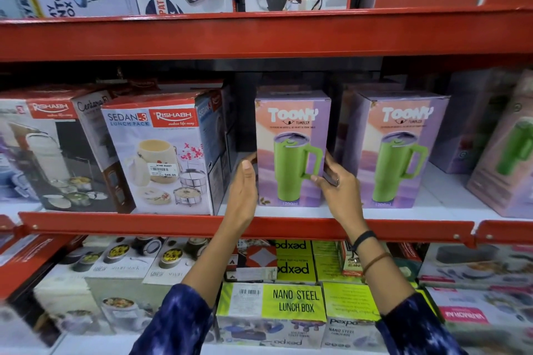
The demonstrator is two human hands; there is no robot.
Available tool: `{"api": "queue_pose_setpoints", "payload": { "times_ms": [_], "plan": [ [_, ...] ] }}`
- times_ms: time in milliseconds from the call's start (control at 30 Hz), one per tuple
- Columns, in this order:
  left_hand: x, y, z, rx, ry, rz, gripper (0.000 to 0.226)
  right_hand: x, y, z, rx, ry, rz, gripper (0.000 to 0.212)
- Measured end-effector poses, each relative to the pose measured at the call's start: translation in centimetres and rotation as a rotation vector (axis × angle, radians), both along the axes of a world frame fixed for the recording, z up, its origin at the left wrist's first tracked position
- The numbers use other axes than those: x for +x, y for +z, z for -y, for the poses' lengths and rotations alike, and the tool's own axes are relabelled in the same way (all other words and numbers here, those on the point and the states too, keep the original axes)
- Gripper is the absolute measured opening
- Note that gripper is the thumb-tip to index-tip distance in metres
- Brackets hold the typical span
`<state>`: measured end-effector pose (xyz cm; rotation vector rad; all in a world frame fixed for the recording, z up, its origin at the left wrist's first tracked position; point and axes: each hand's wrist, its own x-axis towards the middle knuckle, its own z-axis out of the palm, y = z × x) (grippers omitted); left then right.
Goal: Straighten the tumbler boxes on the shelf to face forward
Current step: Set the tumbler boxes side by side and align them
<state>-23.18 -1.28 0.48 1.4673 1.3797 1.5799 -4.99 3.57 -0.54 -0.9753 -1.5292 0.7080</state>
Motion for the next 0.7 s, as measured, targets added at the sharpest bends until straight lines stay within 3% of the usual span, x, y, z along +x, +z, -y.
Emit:
{"api": "queue_pose_setpoints", "payload": {
  "times_ms": [100,200,433,700],
  "plan": [
    [0.1,0.2,0.3,0.085,0.001,-0.027,0.086,0.1,0.1,0.4,0.032,-0.066,0.020,0.053],
    [0.2,-0.2,0.3,0.126,-0.022,-0.026,0.066,-0.2,-0.2,0.9,0.038,-0.171,-0.085,0.031],
    [0.8,-0.2,1.7,0.124,0.007,-0.026,0.088,-0.4,0.3,2.5,-0.088,-0.092,-0.302,0.051],
    [1.0,-0.3,4.3,0.119,-0.023,-0.013,0.077,0.3,-0.2,5.0,-0.066,-0.089,-0.340,0.049]
  ]
}}
